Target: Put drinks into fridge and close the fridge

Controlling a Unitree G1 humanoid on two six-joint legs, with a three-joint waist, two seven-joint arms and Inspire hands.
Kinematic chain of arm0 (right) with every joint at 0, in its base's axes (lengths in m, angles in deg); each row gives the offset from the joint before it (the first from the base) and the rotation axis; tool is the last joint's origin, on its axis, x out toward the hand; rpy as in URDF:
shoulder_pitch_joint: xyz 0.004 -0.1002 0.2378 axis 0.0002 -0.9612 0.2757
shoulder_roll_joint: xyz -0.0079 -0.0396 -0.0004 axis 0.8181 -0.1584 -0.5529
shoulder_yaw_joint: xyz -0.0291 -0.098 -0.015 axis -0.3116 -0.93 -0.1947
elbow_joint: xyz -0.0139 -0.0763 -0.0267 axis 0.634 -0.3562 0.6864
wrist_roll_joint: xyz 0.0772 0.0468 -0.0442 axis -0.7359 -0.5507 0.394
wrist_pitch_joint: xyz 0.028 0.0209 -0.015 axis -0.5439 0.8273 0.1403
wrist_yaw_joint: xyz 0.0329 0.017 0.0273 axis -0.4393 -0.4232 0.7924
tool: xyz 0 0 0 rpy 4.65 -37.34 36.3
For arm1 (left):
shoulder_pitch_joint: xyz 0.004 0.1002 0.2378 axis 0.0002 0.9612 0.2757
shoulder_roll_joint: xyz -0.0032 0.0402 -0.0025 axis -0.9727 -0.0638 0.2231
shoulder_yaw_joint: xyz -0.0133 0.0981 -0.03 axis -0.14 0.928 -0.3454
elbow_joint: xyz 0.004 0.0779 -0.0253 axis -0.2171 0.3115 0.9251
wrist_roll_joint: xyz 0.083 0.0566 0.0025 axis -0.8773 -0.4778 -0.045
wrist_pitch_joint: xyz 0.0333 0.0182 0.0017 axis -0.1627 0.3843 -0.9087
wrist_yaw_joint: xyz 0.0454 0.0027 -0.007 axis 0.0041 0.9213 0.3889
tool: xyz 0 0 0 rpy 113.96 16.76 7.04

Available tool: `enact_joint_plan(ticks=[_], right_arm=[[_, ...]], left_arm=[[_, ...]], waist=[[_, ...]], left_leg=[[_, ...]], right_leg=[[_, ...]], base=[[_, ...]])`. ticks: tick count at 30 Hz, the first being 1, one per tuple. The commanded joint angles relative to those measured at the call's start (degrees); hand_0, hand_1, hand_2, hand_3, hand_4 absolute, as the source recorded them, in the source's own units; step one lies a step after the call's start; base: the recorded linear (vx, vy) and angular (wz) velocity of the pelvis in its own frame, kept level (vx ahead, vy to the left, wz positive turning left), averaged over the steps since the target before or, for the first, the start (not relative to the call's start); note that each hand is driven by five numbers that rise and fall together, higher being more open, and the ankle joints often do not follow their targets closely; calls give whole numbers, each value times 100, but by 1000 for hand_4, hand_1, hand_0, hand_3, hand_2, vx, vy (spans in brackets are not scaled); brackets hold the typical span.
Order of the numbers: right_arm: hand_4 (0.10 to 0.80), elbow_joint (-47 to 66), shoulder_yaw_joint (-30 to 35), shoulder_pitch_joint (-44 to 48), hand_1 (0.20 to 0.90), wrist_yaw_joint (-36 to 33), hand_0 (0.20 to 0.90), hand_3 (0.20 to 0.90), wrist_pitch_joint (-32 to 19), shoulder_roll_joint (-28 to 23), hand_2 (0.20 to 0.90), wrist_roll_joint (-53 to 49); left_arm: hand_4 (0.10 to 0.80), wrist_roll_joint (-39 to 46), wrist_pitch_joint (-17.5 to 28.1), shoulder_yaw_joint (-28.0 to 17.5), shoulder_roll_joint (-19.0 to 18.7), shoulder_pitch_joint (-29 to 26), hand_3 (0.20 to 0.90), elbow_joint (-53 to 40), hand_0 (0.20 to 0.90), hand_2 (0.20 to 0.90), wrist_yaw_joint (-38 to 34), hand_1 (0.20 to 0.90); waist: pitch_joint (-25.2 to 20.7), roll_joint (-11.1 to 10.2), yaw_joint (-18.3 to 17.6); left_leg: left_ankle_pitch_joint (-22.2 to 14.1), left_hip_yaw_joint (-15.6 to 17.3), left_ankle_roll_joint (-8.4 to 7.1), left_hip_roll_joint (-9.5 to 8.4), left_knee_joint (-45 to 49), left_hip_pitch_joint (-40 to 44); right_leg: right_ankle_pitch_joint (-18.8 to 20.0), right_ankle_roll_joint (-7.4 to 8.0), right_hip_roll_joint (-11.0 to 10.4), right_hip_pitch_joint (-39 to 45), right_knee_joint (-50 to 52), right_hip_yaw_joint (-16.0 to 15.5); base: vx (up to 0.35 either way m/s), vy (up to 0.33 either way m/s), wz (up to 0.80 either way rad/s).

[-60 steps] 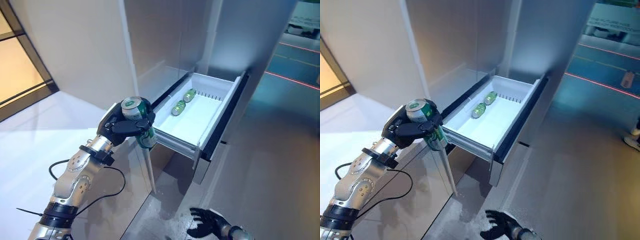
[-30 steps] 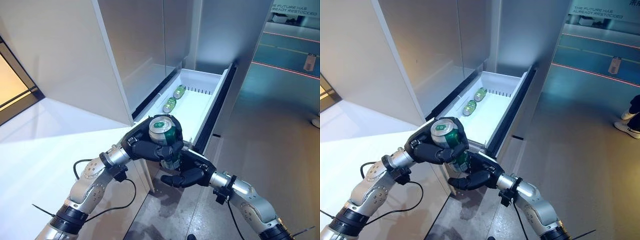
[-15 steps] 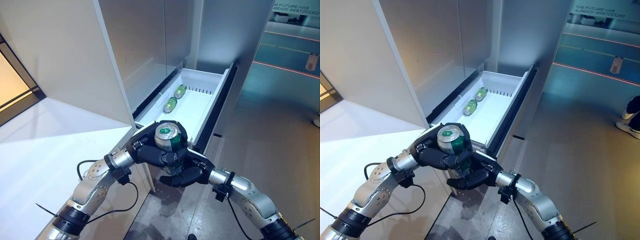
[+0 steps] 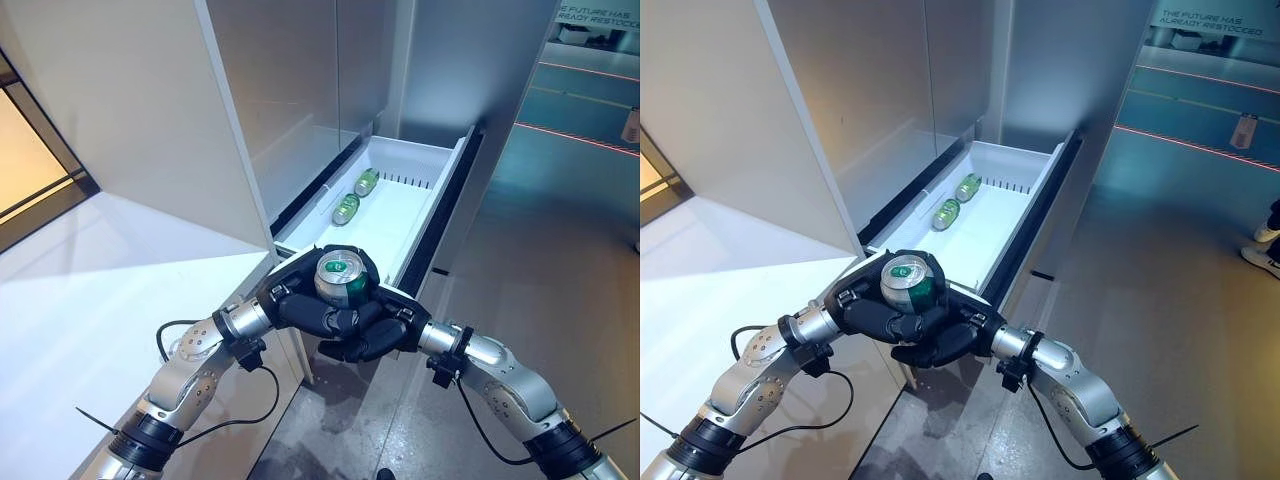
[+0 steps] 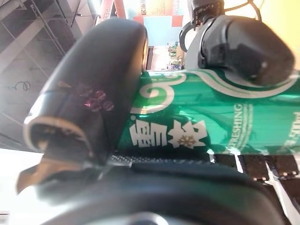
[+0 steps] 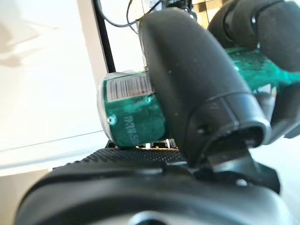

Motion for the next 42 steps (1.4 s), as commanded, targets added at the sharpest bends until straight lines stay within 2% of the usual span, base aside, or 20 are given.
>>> enact_joint_plan(ticks=[1, 5, 6, 7, 8, 16, 29, 34, 35, 36, 37, 38, 42], right_arm=[[800, 680, 133, 935, 900, 13, 900, 900, -231, 371, 900, -813], [800, 571, 16, 885, 900, 106, 900, 900, -27, 374, 900, -793], [394, 549, -14, 870, 552, 140, 552, 494, -4, 376, 552, -803], [133, 539, -46, 838, 328, 139, 328, 233, -1, 381, 328, -815], [100, 539, -52, 836, 300, 129, 300, 200, -9, 375, 300, -832], [100, 559, -76, 791, 300, -143, 300, 200, -186, 494, 300, -793], [100, 603, 180, 973, 300, -813, 300, 200, -303, 283, 300, -436], [100, 683, 378, 1043, 300, -1142, 300, 200, -303, 170, 300, -255], [100, 691, 412, 1047, 300, -1188, 300, 200, -301, 164, 300, -212], [100, 711, 446, 1031, 300, -1237, 300, 200, -299, 157, 300, -178], [100, 721, 468, 1027, 300, -1264, 300, 200, -297, 142, 300, -176], [100, 748, 516, 1008, 300, -1299, 300, 200, -284, 115, 300, -168], [100, 830, 779, 797, 300, -1328, 300, 200, -293, 79, 300, 114]], left_arm=[[100, 461, 515, -57, 208, -889, 200, -114, 300, 300, -42, 300], [100, 548, 559, -1, 261, -896, 200, -135, 300, 300, -50, 300], [100, 552, 565, 11, 275, -895, 200, -137, 300, 300, -29, 300], [100, 569, 557, 16, 278, -885, 200, -153, 300, 300, -3, 300], [100, 569, 561, 28, 281, -885, 200, -160, 300, 300, -4, 300], [100, 517, 565, 154, 359, -901, 200, -180, 300, 300, 57, 300], [100, 458, 511, 245, 461, -897, 200, -259, 300, 300, 42, 300], [105, 205, 999, 166, 438, -864, 205, -321, 305, 305, -231, 305], [259, 133, 1089, 148, 436, -856, 359, -344, 436, 436, -321, 436], [259, 45, 1167, 130, 436, -835, 359, -377, 436, 436, -380, 436], [487, 14, 1197, 121, 428, -821, 587, -393, 632, 632, -418, 632], [800, -63, 1298, 90, 411, -784, 900, -423, 900, 900, -497, 900], [800, -367, 1774, -117, 445, -653, 900, -555, 900, 900, -828, 900]], waist=[[-340, -164, 45], [-344, -167, 42], [-347, -166, 43], [-351, -167, 44], [-348, -167, 42], [-330, -161, 8], [-331, -168, -81], [-332, -196, -110], [-331, -199, -118], [-332, -203, -124], [-333, -207, -127], [-332, -213, -131], [-326, -238, -147]], left_leg=[[-395, -454, 153, -260, 193, -88], [-379, -461, 147, -254, 187, -94], [-375, -460, 145, -252, 181, -90], [-373, -463, 143, -252, 183, -86], [-374, -464, 144, -252, 182, -82], [-386, -461, 150, -246, 201, -61], [-399, -421, 158, -203, 170, -38], [-415, -386, 169, -173, 155, -25], [-412, -376, 166, -167, 149, -27], [-409, -372, 165, -165, 144, -28], [-409, -367, 163, -163, 144, -29], [-408, -356, 161, -159, 146, -32], [-403, -329, 178, -146, 119, -46]], right_leg=[[-717, 96, 235, 64, 491, -365], [-711, 93, 233, 61, 488, -374], [-708, 94, 234, 64, 483, -375], [-709, 91, 237, 71, 482, -375], [-709, 90, 238, 73, 482, -375], [-709, 89, 246, 86, 491, -357], [-758, 86, 292, 34, 599, -260], [-785, 93, 308, 8, 658, -223], [-784, 97, 311, -3, 665, -220], [-783, 98, 313, -11, 671, -216], [-783, 101, 312, -13, 673, -213], [-782, 105, 311, -19, 675, -205], [-789, 111, 320, -51, 704, -188]], base=[[0, 0, 0], [0, 0, 0], [0, 0, 0], [0, 0, 0], [0, 0, 0], [0, 0, 0], [2, -2, 0], [9, -21, 0], [17, -33, 0], [0, 0, 0], [0, 0, 0], [10, -34, 0], [3, -17, 0]])
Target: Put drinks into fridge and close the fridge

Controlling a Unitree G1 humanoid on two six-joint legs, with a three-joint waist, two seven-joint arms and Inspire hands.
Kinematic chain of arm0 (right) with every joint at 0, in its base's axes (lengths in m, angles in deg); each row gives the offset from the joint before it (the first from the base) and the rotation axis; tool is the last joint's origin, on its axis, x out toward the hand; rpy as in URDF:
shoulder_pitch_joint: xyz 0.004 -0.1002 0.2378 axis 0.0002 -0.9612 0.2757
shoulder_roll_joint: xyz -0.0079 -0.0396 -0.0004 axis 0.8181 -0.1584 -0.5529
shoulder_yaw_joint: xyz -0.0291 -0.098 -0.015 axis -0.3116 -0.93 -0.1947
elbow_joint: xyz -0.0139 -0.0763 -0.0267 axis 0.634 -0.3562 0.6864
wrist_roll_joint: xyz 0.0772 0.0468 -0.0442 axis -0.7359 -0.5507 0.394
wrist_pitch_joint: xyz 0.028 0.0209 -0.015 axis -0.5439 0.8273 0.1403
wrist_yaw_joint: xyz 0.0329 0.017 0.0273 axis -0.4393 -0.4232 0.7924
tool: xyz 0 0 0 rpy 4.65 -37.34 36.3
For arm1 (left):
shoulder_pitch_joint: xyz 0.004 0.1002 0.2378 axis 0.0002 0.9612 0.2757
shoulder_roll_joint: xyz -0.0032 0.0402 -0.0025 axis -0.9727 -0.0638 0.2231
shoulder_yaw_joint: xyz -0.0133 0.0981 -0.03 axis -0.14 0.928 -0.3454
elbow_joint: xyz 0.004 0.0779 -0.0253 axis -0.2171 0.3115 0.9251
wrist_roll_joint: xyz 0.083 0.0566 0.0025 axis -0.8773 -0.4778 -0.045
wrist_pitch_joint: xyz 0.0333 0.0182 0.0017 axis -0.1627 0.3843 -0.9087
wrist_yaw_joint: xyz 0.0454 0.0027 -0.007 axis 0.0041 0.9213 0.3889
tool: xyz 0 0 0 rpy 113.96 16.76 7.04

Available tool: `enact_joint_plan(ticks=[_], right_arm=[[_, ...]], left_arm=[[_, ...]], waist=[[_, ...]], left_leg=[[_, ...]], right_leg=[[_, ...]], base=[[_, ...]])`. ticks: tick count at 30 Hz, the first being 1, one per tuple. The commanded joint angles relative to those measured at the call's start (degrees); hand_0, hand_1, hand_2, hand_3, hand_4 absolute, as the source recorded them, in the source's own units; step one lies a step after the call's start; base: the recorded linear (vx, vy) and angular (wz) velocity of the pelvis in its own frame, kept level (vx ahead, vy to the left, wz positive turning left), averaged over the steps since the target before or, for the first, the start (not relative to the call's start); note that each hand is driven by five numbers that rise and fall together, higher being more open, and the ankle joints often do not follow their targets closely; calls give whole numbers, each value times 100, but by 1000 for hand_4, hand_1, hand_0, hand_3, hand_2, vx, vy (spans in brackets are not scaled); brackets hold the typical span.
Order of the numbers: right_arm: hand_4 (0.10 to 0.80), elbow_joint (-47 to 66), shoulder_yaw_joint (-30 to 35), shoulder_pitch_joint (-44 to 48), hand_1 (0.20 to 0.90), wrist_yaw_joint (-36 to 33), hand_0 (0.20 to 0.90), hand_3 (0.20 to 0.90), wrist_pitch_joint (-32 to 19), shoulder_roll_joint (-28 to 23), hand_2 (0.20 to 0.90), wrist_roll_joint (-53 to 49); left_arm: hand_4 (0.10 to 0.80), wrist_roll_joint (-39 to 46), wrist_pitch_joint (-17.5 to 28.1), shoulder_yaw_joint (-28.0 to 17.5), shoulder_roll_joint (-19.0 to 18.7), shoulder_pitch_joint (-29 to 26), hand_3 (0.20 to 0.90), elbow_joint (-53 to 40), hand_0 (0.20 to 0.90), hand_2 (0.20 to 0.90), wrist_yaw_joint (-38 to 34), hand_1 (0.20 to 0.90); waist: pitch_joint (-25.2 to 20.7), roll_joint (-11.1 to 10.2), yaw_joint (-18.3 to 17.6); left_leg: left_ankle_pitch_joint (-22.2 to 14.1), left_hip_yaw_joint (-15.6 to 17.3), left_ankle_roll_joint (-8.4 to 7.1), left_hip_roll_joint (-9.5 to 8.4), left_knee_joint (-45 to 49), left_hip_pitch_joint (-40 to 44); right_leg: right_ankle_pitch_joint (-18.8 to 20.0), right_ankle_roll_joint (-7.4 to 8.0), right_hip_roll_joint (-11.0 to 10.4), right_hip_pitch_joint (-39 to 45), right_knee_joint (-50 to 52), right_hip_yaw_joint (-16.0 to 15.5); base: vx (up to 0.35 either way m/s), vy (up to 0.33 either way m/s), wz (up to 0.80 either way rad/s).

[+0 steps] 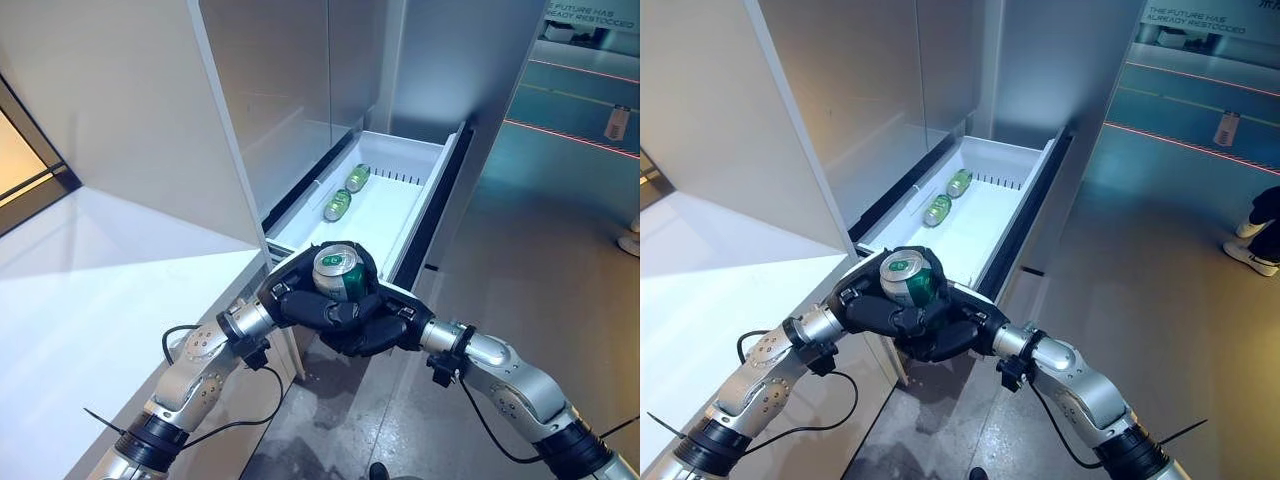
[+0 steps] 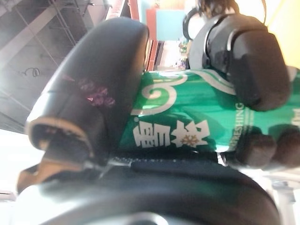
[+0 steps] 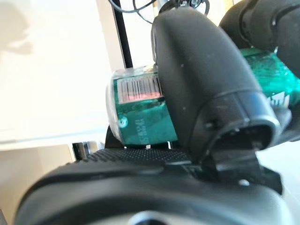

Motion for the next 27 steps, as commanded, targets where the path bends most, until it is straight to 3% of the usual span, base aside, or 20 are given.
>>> enact_joint_plan(ticks=[1, 13, 19, 27], right_arm=[[100, 325, 902, 713, 300, -483, 300, 200, -559, 436, 300, -176], [100, 604, 1557, 288, 300, -809, 300, 200, -1058, 459, 300, 522], [100, 706, 2015, 628, 300, -1321, 300, 200, -1290, 172, 300, 1041], [100, 9, 2090, 2446, 300, -2538, 300, 200, -1061, -832, 300, 331]], left_arm=[[800, -264, 1508, -286, 332, -622, 900, -704, 900, 900, -292, 900], [800, 17, 1776, -841, 783, -126, 900, -756, 900, 900, -1119, 900], [800, 208, 1124, -948, 1013, 80, 900, -413, 900, 900, -1083, 900], [800, 218, -92, -112, 1104, 425, 900, 562, 900, 900, -371, 900]], waist=[[-433, -60, 13], [-409, -140, 14], [-420, -208, 94], [-416, -325, 353]], left_leg=[[-400, -349, 179, -145, 110, -46], [-403, -380, 152, -111, 108, -79], [-401, -444, 127, -121, 196, -159], [-503, -572, 95, -163, 380, -245]], right_leg=[[-798, 108, 317, -52, 721, -235], [-813, 104, 343, -109, 795, -236], [-781, 62, 341, -123, 805, -299], [-809, 10, 255, -65, 820, -542]], base=[[0, 0, 0], [1, -5, 0], [8, 1, 0], [16, 2, 5]])
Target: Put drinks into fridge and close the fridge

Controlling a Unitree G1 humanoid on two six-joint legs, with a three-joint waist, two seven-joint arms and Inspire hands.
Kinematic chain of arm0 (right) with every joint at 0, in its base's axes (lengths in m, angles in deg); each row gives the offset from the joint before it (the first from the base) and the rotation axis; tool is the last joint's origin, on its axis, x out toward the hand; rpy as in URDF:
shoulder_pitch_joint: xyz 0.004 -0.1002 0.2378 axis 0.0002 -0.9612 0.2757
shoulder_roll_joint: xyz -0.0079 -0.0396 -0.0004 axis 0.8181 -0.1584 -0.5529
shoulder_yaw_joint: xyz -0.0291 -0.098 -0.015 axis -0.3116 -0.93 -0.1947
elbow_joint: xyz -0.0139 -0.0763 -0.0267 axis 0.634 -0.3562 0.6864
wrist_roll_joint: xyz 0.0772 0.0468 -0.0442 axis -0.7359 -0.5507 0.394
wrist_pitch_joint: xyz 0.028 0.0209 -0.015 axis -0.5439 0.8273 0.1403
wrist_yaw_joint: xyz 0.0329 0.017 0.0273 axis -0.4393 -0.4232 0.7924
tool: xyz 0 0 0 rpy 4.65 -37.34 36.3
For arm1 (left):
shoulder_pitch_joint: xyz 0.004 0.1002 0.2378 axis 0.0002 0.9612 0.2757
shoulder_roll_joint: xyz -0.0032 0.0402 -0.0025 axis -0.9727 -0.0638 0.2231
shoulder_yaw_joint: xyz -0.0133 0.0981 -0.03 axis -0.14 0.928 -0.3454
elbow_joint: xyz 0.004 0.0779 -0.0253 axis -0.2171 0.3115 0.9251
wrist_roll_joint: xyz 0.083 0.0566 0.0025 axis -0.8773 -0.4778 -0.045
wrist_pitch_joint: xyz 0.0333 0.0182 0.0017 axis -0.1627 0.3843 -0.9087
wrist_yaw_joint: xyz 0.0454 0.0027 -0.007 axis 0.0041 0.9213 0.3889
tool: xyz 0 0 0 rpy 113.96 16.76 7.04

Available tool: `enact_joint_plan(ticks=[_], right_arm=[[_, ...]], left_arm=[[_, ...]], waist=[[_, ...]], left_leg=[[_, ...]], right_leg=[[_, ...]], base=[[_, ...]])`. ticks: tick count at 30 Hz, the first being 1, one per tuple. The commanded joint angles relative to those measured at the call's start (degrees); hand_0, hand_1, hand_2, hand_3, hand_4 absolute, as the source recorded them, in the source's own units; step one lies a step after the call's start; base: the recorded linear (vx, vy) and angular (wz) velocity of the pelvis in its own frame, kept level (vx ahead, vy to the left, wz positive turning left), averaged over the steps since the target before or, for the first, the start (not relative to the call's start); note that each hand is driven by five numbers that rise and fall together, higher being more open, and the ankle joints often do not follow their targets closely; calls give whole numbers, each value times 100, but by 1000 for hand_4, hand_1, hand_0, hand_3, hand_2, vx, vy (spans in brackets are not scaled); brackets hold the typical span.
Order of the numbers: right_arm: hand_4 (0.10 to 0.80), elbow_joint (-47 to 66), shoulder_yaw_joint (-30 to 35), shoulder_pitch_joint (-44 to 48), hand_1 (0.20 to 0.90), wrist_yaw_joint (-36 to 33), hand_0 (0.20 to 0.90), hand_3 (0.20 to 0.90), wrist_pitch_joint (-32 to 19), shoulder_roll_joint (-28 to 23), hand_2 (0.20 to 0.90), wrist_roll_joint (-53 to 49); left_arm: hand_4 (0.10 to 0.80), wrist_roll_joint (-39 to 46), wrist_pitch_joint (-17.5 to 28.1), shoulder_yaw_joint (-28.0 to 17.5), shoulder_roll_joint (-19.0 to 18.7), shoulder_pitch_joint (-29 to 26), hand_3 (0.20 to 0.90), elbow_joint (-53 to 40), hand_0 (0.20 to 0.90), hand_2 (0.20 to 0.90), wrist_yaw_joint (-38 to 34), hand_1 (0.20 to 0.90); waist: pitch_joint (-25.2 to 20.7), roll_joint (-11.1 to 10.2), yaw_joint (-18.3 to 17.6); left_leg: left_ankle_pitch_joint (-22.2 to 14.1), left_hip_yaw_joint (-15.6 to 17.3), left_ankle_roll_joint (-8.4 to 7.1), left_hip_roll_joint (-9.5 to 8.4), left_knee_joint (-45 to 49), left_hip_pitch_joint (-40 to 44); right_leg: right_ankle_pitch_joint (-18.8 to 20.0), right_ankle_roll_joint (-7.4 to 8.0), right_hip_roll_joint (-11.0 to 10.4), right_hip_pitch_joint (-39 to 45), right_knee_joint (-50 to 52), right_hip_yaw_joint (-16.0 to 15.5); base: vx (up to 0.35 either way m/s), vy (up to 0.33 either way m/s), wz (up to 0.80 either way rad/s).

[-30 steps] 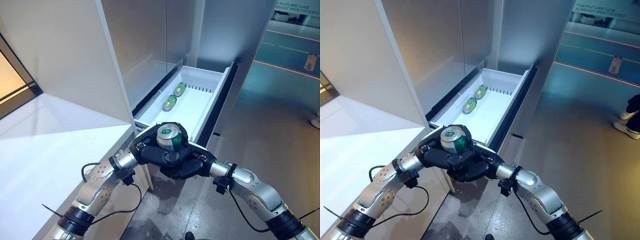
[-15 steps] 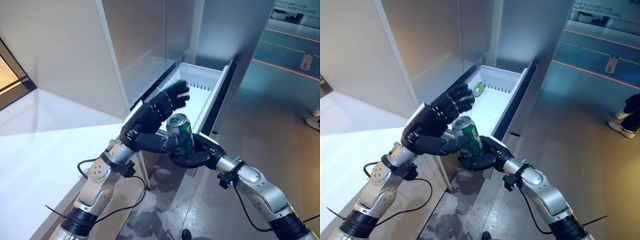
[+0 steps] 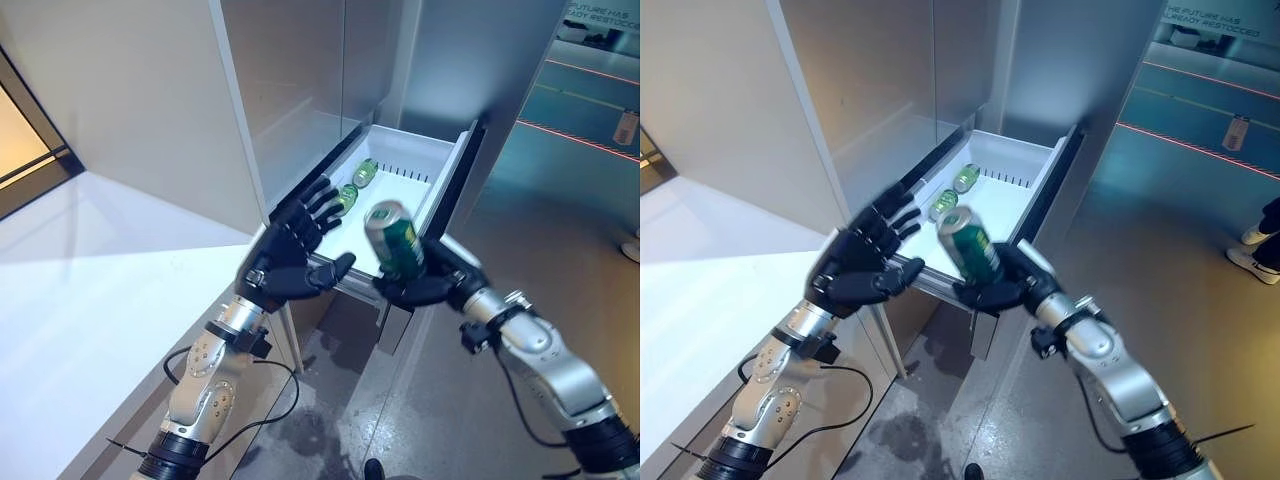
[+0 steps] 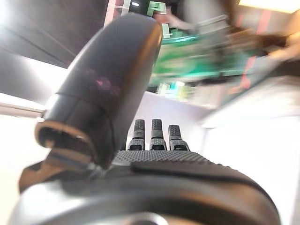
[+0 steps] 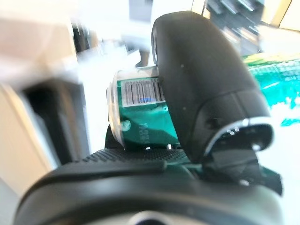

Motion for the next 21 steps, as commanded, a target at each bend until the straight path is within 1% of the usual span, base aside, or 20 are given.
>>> enact_joint_plan(ticks=[1, 4, 7, 8, 10, 12, 13, 14, 15, 17, 19, 21], right_arm=[[100, -214, 1022, 2113, 300, -749, 300, 200, -1033, -233, 300, -670], [100, -920, 965, 2708, 300, -921, 300, 200, -1032, -639, 300, -890], [100, -1358, 882, 2996, 300, -911, 300, 200, -1069, -858, 300, -1005], [100, -1723, 782, 3227, 300, -946, 300, 200, -1064, -1030, 300, -1058], [100, -2429, 600, 3607, 300, -903, 300, 200, -1114, -1240, 300, -1095], [100, -3087, 374, 3970, 300, -843, 300, 200, -1181, -1374, 300, -1107], [100, -3426, 248, 4164, 300, -812, 300, 200, -1190, -1413, 300, -1064], [100, -3524, 186, 4252, 300, -810, 300, 200, -1186, -1420, 300, -1043], [100, -3858, 17, 4447, 300, -815, 300, 200, -1243, -1422, 300, -993], [100, -4149, -172, 4675, 300, -774, 300, 200, -1250, -1393, 300, -929], [100, -4385, -347, 4867, 300, -782, 300, 200, -1145, -1321, 300, -783], [100, -4574, -537, 4999, 300, -850, 300, 200, -995, -1229, 300, -633]], left_arm=[[800, 247, -125, 541, -22, -76, 900, 232, 900, 900, 540, 900], [800, 90, -270, 860, -118, 272, 900, 589, 900, 900, 845, 900], [800, 13, -210, 1025, -208, 415, 900, 767, 900, 900, 955, 900], [800, -113, -215, 1161, -296, 553, 900, 923, 900, 900, 999, 900], [800, -272, -230, 1326, -435, 739, 900, 1194, 900, 900, 1085, 900], [800, -422, -235, 1461, -525, 843, 900, 1462, 900, 900, 1103, 900], [800, -559, -253, 1501, -558, 896, 900, 1658, 900, 900, 1065, 900], [800, -640, -283, 1498, -548, 904, 900, 1706, 900, 900, 991, 900], [800, -823, -240, 1565, -593, 928, 900, 1959, 900, 900, 908, 900], [800, -1082, -203, 1605, -568, 916, 900, 2209, 900, 900, 681, 900], [800, -1332, -182, 1613, -551, 888, 900, 2590, 900, 900, 458, 900], [800, -1818, -12, 1580, -512, 839, 900, 3036, 900, 900, 188, 900]], waist=[[-482, -216, 207], [-472, -262, 338], [-447, -273, 405], [-435, -274, 480], [-405, -279, 612], [-378, -286, 723], [-360, -287, 797], [-347, -278, 808], [-327, -298, 892], [-302, -293, 944], [-262, -300, 1027], [-214, -317, 1116]], left_leg=[[-474, -521, 92, -166, 389, -194], [-512, -608, 82, -182, 392, -184], [-447, -635, 69, -190, 423, -242], [-483, -680, 59, -194, 403, -212], [-455, -752, 46, -213, 398, -247], [-432, -812, 36, -232, 407, -274], [-418, -846, 26, -238, 419, -296], [-414, -859, 22, -240, 427, -304], [-403, -898, 22, -256, 463, -334], [-399, -938, 15, -267, 509, -378], [-391, -1004, 16, -291, 574, -436], [-373, -1073, 15, -309, 630, -505]], right_leg=[[-813, -11, 256, -52, 834, -463], [-893, -25, 229, 18, 840, -574], [-853, -43, 212, 3, 845, -641], [-923, -46, 203, 57, 846, -701], [-942, -72, 184, 92, 827, -799], [-960, -91, 167, 121, 821, -874], [-970, -100, 154, 131, 826, -924], [-976, -103, 148, 136, 831, -944], [-986, -120, 133, 143, 846, -987], [-1011, -140, 118, 139, 873, -1032], [-1039, -173, 106, 126, 925, -1094], [-1073, -212, 101, 103, 974, -1144]], base=[[18, 20, 18], [25, 39, 13], [21, 42, 23], [9, 74, 32], [30, 84, 30], [36, 67, 27], [45, 57, 36], [61, 55, 33], [60, 40, 24], [65, 30, 16], [76, 19, 23], [79, 9, 28]])
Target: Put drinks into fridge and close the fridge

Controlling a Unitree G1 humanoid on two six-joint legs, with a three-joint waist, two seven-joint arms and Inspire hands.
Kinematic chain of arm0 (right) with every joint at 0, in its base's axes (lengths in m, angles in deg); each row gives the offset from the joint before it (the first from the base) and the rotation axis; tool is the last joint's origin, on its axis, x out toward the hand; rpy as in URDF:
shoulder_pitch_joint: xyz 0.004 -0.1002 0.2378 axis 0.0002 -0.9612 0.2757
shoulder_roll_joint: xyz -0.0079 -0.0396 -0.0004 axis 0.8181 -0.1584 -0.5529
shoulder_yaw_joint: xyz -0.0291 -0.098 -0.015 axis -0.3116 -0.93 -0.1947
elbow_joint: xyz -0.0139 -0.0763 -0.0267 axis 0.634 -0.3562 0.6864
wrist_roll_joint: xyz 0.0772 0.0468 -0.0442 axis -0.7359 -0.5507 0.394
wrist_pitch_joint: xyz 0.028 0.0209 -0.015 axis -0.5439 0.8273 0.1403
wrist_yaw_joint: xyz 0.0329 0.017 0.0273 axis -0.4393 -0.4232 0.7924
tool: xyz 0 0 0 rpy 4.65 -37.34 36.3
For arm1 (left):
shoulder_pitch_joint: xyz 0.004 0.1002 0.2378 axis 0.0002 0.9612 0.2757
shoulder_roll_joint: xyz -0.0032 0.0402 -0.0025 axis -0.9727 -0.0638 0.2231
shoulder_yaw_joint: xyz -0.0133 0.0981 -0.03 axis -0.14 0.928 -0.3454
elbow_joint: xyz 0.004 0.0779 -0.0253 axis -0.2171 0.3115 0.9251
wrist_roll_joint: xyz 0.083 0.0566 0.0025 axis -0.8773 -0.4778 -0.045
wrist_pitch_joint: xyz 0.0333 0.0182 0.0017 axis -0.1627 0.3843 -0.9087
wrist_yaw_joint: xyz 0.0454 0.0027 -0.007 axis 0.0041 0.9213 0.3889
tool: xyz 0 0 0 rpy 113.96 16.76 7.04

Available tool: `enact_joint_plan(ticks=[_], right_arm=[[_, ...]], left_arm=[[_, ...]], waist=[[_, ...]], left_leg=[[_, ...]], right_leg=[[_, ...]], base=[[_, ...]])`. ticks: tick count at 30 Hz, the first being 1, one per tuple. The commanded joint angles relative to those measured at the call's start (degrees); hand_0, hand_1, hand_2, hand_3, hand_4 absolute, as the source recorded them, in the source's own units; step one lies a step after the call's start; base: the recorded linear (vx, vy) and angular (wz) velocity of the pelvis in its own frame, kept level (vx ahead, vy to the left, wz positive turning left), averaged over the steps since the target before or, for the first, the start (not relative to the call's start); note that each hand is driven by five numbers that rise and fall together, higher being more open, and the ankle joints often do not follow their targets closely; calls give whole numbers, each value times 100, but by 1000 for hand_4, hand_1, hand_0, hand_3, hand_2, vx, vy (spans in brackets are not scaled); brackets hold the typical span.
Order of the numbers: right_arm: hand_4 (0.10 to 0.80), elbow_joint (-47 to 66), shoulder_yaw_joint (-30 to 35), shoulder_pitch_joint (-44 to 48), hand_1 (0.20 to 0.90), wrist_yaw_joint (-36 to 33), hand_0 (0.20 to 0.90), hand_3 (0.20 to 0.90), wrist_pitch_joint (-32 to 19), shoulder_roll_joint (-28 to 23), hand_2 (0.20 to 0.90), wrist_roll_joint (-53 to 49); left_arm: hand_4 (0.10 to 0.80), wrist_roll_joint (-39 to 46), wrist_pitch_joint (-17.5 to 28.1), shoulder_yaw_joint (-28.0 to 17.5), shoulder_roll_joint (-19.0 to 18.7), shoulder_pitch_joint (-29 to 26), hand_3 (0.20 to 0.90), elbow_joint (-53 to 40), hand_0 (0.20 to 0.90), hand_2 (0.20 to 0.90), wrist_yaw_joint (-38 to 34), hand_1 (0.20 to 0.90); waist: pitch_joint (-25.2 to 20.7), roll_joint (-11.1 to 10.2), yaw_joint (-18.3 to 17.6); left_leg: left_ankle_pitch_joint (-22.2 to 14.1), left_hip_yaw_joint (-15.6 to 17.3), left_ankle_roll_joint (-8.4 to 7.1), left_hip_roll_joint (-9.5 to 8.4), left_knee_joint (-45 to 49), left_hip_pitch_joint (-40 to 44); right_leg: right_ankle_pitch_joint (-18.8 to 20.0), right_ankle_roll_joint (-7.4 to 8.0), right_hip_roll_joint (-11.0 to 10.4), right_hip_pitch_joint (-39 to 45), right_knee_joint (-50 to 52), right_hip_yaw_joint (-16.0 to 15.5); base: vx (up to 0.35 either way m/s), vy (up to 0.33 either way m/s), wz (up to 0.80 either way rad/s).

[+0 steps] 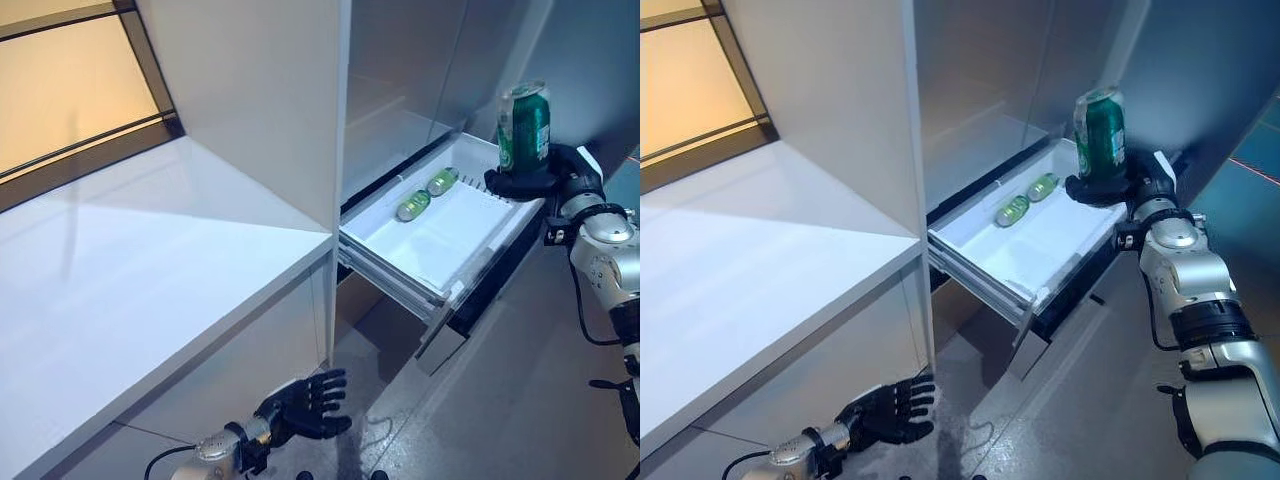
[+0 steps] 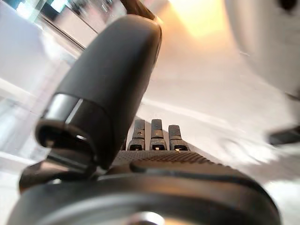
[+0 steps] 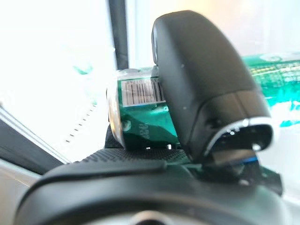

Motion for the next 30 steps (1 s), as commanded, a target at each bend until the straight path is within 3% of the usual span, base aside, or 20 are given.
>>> enact_joint_plan(ticks=[1, 6, 14, 21, 30], right_arm=[[100, -57, -44, 2010, 300, -194, 300, 200, -805, -342, 300, 301], [100, -675, -285, 2071, 300, -191, 300, 200, -485, -254, 300, 935], [100, -1196, -642, 2563, 300, -514, 300, 200, -94, -373, 300, 1124], [100, -1781, -988, 2783, 300, -72, 300, 200, 352, -564, 300, 1634], [100, -2365, -986, 2572, 300, 597, 300, 200, 555, -589, 300, 2207]], left_arm=[[800, -647, 632, 241, -91, -304, 900, 158, 900, 900, -352, 900], [800, -1540, 618, -28, 8, -396, 900, 864, 900, 900, -869, 900], [800, -1545, 8, -872, -194, -793, 900, 1590, 900, 900, -1588, 900], [800, -1609, 199, -1035, -291, -599, 900, 1784, 900, 900, -1842, 900], [800, -1331, 612, -975, -288, -618, 900, 1572, 900, 900, -1654, 900]], waist=[[-329, -282, 297], [-149, -278, 531], [513, -236, 785], [1013, -19, 860], [1351, 164, 879]], left_leg=[[-508, -142, 24, -208, 647, -363], [-426, -270, -16, -189, 750, -584], [-326, -449, -38, -235, 1116, -1355], [-213, -449, -17, -203, 1328, -1855], [-181, -472, 13, -243, 1558, -2121]], right_leg=[[-877, -230, 215, -139, 994, -237], [-925, -298, 228, -253, 1105, -395], [-891, -390, 233, -882, 1377, -493], [-872, -421, 188, -1435, 1739, -518], [-897, -433, 123, -1750, 2109, -536]], base=[[89, 7, 23], [64, -10, 26], [-90, -64, 25], [-87, -6, 8], [-2, 2, 2]])
